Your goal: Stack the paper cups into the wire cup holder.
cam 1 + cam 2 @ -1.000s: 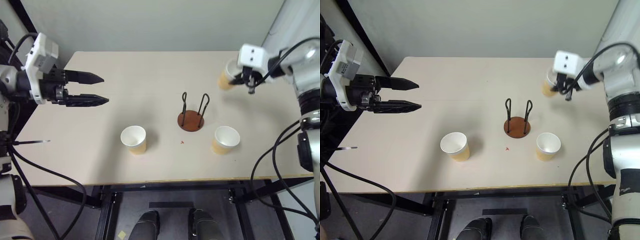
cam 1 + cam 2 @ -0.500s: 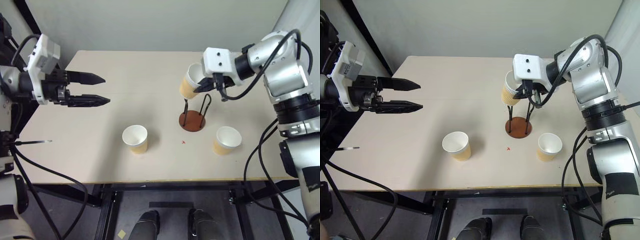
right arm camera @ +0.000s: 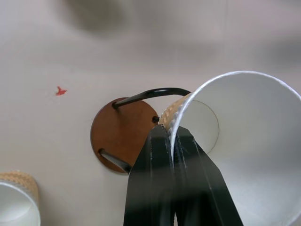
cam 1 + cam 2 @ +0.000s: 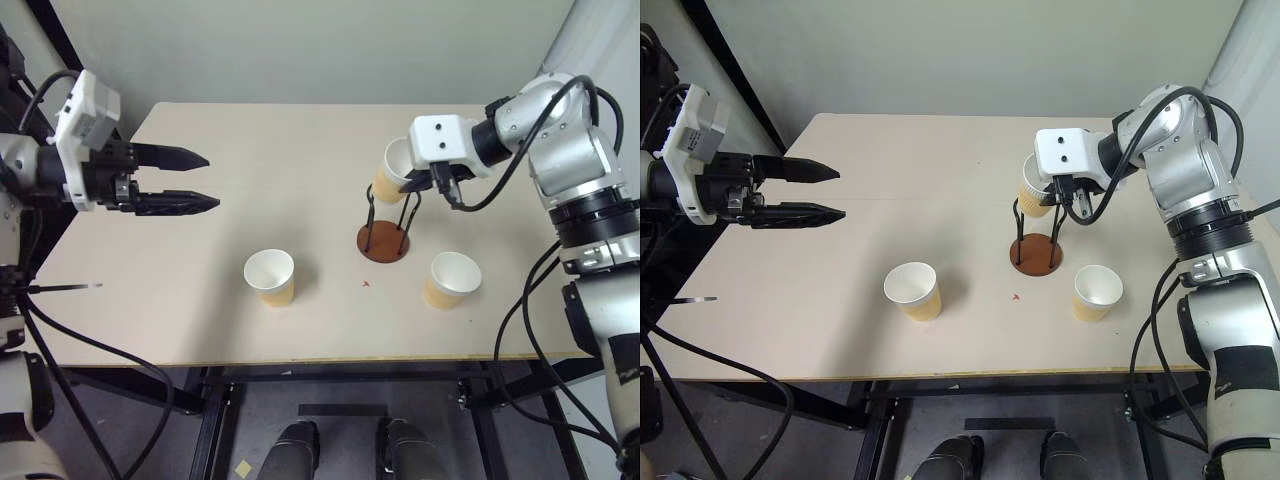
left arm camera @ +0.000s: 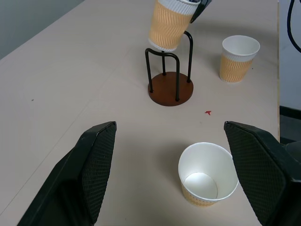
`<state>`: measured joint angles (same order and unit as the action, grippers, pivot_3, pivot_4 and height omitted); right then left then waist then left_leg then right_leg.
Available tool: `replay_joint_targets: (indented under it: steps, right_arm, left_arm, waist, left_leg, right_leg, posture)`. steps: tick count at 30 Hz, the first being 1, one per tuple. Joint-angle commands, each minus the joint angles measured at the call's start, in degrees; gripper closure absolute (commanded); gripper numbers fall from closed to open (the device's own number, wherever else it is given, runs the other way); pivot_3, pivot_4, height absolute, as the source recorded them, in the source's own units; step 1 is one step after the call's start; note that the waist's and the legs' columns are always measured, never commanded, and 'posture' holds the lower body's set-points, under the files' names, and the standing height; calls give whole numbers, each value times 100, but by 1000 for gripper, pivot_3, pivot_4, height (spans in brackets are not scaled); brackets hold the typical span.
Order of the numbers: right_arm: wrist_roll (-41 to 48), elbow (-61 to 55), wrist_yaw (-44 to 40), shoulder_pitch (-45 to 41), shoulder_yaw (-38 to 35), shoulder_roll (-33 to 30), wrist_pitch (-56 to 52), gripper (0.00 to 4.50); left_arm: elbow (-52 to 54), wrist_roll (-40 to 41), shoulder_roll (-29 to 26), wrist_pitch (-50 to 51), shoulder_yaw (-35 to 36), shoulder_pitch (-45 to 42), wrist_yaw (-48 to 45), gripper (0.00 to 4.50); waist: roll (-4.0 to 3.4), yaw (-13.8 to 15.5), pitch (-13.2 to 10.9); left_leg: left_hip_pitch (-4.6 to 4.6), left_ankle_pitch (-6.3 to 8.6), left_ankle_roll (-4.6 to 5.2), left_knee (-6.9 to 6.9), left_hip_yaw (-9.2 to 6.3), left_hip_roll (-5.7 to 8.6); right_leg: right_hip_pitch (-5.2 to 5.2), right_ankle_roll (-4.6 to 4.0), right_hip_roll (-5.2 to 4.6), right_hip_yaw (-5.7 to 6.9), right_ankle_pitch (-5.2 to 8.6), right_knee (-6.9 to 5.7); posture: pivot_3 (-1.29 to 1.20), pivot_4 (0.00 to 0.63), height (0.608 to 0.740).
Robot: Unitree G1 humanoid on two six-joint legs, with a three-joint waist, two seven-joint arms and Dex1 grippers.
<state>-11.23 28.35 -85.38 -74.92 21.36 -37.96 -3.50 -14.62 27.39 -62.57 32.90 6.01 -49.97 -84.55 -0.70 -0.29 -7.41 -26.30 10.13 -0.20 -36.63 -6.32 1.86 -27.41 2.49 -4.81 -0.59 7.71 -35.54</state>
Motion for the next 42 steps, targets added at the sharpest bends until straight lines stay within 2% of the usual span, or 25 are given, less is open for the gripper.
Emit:
replay_joint_targets:
  steps: [1,8,9,12,18,22,25,29,32,37,42]
  right_arm:
    - [-200,86,23,-132,126,-15,296,4483]
    - [-518,413,174,-196,300,149,667,4483]
    - [-553,451,215,-201,300,191,683,4303]
    - [-436,410,187,-178,178,326,511,3546]
    - [-257,238,238,-150,-33,367,104,1406]
    - [164,-345,154,-29,-384,304,-725,14]
    - [636,-1344,-134,307,-708,-36,-1745,14]
    - [1294,-2915,-656,1067,-920,-932,-2978,14]
    - [1733,-3705,-712,1461,-983,-1444,-3650,14]
    - [1819,-4230,-647,2009,-890,-2052,-3637,14]
    - [1797,-4512,-539,2595,-791,-2398,-3381,14]
  left_arm:
    - [135,65,-117,-20,204,-41,37,569]
    - [76,39,-79,-63,166,-71,35,569]
    - [61,32,-68,-72,154,-85,35,569]
    - [21,14,-42,-99,124,-111,30,569]
    - [-62,-16,19,-137,71,-184,5,569]
    - [-64,-4,60,-118,32,-221,-48,569]
    - [44,62,61,-35,-7,-185,-147,569]
    - [502,241,58,168,-104,18,-391,569]
    - [830,297,120,174,-250,51,-541,569]
    - [836,303,355,128,-441,-323,-558,569]
    - [721,236,428,78,-530,-460,-585,569]
  waist:
    - [0,0,0]
    - [0,-1,0]
    - [0,-1,0]
    - [0,-1,0]
    - [0,7,0]
    - [0,7,0]
    - [1,17,1]
    - [4,75,2]
    - [4,68,2]
    - [6,50,1]
    - [6,19,1]
  left_leg:
    - [1,0,0,0,0,0]
    - [2,0,0,0,0,-1]
    - [2,0,-1,0,-1,-1]
    - [1,0,0,0,-1,-1]
    - [1,0,-2,0,-2,-1]
    - [0,0,-2,0,-1,0]
    - [-1,1,-7,2,-2,-1]
    - [-13,0,-12,-2,-20,2]
    - [-12,-8,-26,-7,-20,4]
    - [9,-14,-11,-8,-25,1]
    - [41,-28,-7,-7,-26,0]
  right_leg:
    - [1,0,0,0,0,-1]
    - [-1,-2,0,1,-1,-5]
    - [-1,-2,0,1,0,-5]
    - [-1,-3,0,1,-1,-4]
    - [0,-5,0,3,0,-5]
    - [-1,-9,0,3,0,-4]
    - [-1,-16,0,10,5,-4]
    - [14,-25,0,32,11,15]
    - [24,-24,0,32,11,26]
    - [39,-9,0,32,20,8]
    - [66,-6,0,31,21,-7]
  posture:
    - [0,150,740]
    - [0,150,740]
    - [0,150,740]
    - [0,150,740]
    - [0,150,740]
    - [0,150,740]
    - [0,150,740]
    - [0,150,740]
    - [0,150,740]
    - [0,150,740]
    - [0,150,740]
